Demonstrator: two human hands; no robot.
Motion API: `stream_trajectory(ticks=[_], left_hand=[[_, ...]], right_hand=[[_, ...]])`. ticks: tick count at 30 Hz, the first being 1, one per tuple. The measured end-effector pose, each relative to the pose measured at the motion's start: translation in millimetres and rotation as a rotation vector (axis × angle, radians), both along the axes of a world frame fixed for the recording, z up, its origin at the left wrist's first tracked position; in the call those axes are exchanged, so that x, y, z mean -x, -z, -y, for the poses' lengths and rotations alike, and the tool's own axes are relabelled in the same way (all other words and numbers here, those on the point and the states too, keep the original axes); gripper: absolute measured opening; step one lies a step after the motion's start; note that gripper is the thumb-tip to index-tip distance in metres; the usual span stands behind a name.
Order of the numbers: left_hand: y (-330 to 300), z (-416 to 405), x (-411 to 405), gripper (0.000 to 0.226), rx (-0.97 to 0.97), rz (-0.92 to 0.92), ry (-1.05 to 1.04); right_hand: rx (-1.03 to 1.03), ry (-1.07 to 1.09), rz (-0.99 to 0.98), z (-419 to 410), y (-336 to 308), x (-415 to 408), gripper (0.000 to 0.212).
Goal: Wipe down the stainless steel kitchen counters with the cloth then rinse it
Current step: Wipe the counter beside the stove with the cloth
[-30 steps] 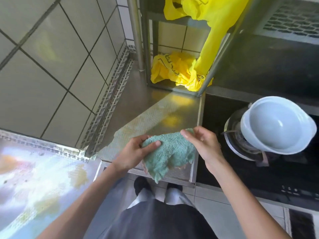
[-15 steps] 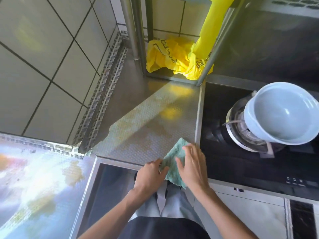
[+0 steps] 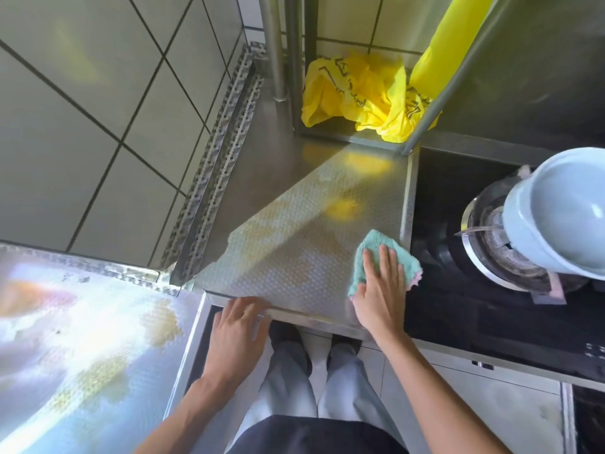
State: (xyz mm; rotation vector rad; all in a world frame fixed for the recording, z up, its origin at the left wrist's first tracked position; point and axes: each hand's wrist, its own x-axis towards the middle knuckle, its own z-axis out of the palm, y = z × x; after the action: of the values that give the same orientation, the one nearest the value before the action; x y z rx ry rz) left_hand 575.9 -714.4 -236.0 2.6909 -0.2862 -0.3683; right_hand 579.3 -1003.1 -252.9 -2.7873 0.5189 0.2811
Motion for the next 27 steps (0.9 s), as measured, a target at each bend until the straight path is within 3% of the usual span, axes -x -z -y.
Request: stream_trajectory(ticks=[3,5,9,12,16,20,23,27], left_hand=[[8,-20,10,0.045,-0.068,0.008,0.116],[12,-25,15,0.058,-0.084,-0.002,0.179],[18,-26,17,0.061,-0.013,0.002,0.147],[17,-27,17,0.054,0.020,0.030,0.127],[16,-32,14,0.052,-0.014,0.106,0.188],[16,-32,7,0.054,0.038,0.051,0.150],[17,-37,-4,0.049,0.089,0.050,0.078],[21,-50,-11,0.049,0.058,0.071,0.035]], right_hand=[[-0.049,0.011,0.042,-33,4,10,0.073],[-0.026,-0.170,0.060,-37,9,34,0.071],[0.060,-0.478,0.041,11,12,55,0.070],[0.105,-0.288,0.027,25,10,26,0.069],[0.077,0.014,-0.003,-27,13,-22,0.068],[0.099,-0.316,0.020,-58,21,1,0.063],[0.091,-0.498,0.020,-36,24,38,0.063],[0.140,-0.406,-0.017,8,16,36,0.062]])
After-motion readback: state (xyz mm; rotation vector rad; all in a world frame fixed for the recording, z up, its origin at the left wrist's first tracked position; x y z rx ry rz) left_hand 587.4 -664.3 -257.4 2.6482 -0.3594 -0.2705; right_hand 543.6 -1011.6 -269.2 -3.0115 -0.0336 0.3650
